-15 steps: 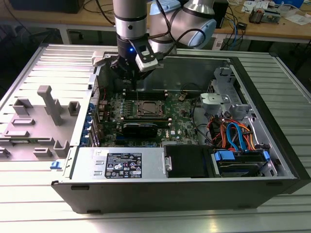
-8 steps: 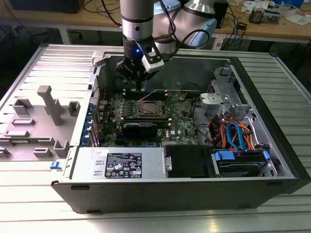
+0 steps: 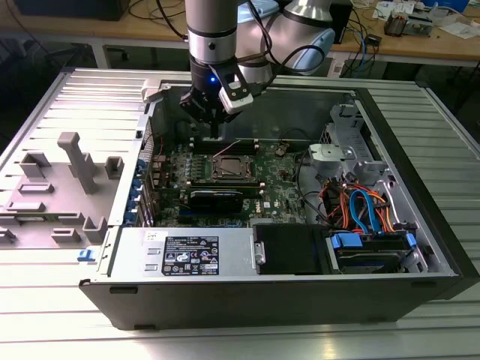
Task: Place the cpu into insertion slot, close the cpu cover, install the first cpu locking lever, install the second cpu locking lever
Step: 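Install the first cpu locking lever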
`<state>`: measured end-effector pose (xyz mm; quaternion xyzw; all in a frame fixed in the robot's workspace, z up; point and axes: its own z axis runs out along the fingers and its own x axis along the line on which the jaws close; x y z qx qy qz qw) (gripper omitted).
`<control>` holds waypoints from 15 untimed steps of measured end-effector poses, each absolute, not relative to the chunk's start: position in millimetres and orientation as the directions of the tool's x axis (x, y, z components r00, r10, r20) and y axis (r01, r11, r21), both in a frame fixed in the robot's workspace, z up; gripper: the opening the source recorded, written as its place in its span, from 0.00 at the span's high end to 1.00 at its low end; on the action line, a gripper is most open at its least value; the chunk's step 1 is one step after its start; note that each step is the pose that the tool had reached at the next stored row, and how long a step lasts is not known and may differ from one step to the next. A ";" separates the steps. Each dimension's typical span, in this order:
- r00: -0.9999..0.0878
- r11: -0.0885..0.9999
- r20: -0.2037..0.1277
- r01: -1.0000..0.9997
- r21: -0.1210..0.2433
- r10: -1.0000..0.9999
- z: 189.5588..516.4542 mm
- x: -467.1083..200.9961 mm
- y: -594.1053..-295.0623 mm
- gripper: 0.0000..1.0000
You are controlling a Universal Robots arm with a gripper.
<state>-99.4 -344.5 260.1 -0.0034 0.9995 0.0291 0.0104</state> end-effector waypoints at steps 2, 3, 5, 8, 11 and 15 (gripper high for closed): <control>-1.000 0.998 -0.021 -0.007 0.059 -0.006 260.1 -99.5 -344.5 0.89; -1.000 0.998 -0.021 -0.007 0.059 -0.006 260.0 -99.5 -344.5 0.89; -1.000 0.998 -0.021 -0.007 0.059 -0.006 260.1 -99.4 -345.3 0.89; -1.000 0.998 -0.021 -0.007 0.059 -0.006 260.1 -99.4 -345.4 0.89; -1.000 0.998 -0.021 -0.007 0.058 -0.006 260.1 -99.2 -345.4 0.89; -1.000 0.998 -0.021 -0.008 0.058 -0.006 259.1 -98.5 -345.5 0.89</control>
